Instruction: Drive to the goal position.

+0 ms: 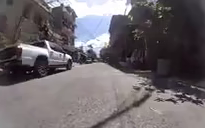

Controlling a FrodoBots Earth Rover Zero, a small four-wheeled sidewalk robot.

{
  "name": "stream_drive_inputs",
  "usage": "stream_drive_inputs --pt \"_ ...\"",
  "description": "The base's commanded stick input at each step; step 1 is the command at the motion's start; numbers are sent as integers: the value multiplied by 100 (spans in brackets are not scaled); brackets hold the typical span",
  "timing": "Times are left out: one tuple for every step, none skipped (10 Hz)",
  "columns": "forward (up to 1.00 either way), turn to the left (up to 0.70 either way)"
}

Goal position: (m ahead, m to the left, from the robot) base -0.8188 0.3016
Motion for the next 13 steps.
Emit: stream_drive_inputs --pt "85 0" --pt "85 0" --pt "85 0" --pt "85 0" --pt "85 0" --pt "85 0" --pt "85 0" --pt "85 0" --pt "85 0" --pt "85 0" --pt "85 0" --pt "85 0" --pt "85 0"
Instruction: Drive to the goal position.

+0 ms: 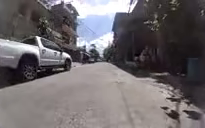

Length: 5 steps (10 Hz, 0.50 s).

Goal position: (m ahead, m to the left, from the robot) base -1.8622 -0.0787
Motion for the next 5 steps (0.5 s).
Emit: stream_drive_inputs --pt "85 0" --pt "85 0" --pt "85 0" --pt "85 0" --pt "85 0"
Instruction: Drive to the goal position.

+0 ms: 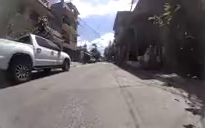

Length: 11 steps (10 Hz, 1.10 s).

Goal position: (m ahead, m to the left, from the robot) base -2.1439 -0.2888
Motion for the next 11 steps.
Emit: stream_drive_inputs --pt "85 0" --pt "85 0" --pt "85 0" --pt "85 0" --pt "85 0" --pt "85 0" --pt "85 0" --pt "85 0" --pt "85 0" --pt "82 0" --pt "70 0"
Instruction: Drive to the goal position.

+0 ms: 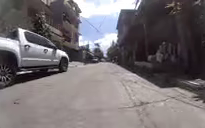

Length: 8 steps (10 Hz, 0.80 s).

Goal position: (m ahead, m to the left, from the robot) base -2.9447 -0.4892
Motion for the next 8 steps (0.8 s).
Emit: stream_drive_inputs --pt "19 0" --pt "0 0" --pt "0 0" --pt "0 0" --pt "0 0" --pt "0 0" --pt "0 0" --pt "0 0"
